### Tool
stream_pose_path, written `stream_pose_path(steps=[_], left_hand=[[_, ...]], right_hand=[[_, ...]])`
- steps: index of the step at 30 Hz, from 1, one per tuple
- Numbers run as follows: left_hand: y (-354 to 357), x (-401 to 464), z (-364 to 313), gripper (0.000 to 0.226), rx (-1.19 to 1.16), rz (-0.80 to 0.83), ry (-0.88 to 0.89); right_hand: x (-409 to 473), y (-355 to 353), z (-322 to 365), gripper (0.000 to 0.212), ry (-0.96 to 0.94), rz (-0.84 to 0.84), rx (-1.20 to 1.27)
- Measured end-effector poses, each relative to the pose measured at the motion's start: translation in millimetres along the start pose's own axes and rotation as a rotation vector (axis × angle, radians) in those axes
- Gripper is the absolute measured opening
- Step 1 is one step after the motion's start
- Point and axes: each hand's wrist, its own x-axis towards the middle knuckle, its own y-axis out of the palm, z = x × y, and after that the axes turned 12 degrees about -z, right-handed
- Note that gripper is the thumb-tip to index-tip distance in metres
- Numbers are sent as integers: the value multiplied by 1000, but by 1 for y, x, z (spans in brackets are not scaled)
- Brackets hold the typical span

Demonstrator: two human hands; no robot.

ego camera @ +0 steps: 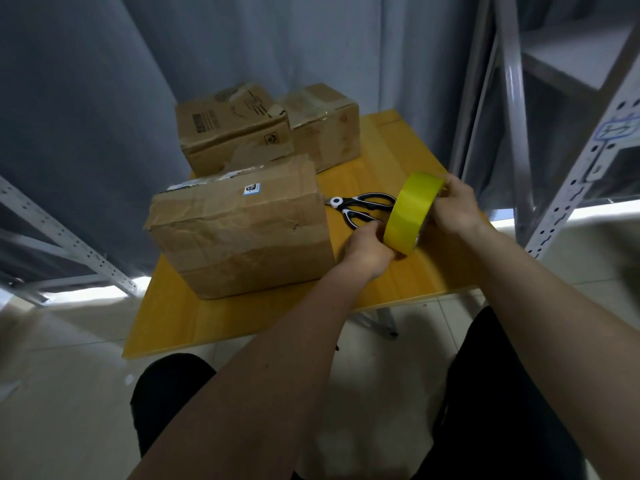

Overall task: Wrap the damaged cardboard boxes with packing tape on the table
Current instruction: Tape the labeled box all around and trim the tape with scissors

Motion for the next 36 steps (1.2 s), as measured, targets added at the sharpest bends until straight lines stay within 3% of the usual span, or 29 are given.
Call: stream_pose_path(steps=[7, 12, 17, 19, 22, 24, 28, 33, 36], left_hand=[[-7, -2, 2, 16, -198, -17, -62], [-32, -9, -24, 24, -625, -29, -186], [-74, -34, -56, 13, -1134, -35, -213], [-95, -43, -62, 12, -1322, -43, -220], [-127, -53, -67, 20, -1439, -71, -289], [-150, -58, -64, 12, -1497, -76, -385], [-191, -64, -39, 8, -1421, -174, -419], [-247, -51, 7, 5, -852, -550, -133], [-275, -41, 31, 6, -705, -584, -117]], right_hand=[[-11, -1, 21, 27, -93, -5, 33], [-24, -4, 70, 30, -141, 14, 331], [-38, -2, 120, 26, -108, 67, 645], [-42, 5, 128, 18, -124, 68, 670], [-46, 20, 137, 13, -118, 38, 664], [-54, 33, 145, 14, -103, 42, 645], [-73, 70, 155, 15, -86, 33, 638], [-110, 141, 162, 19, 31, 38, 702], [-128, 178, 162, 23, 39, 58, 689]])
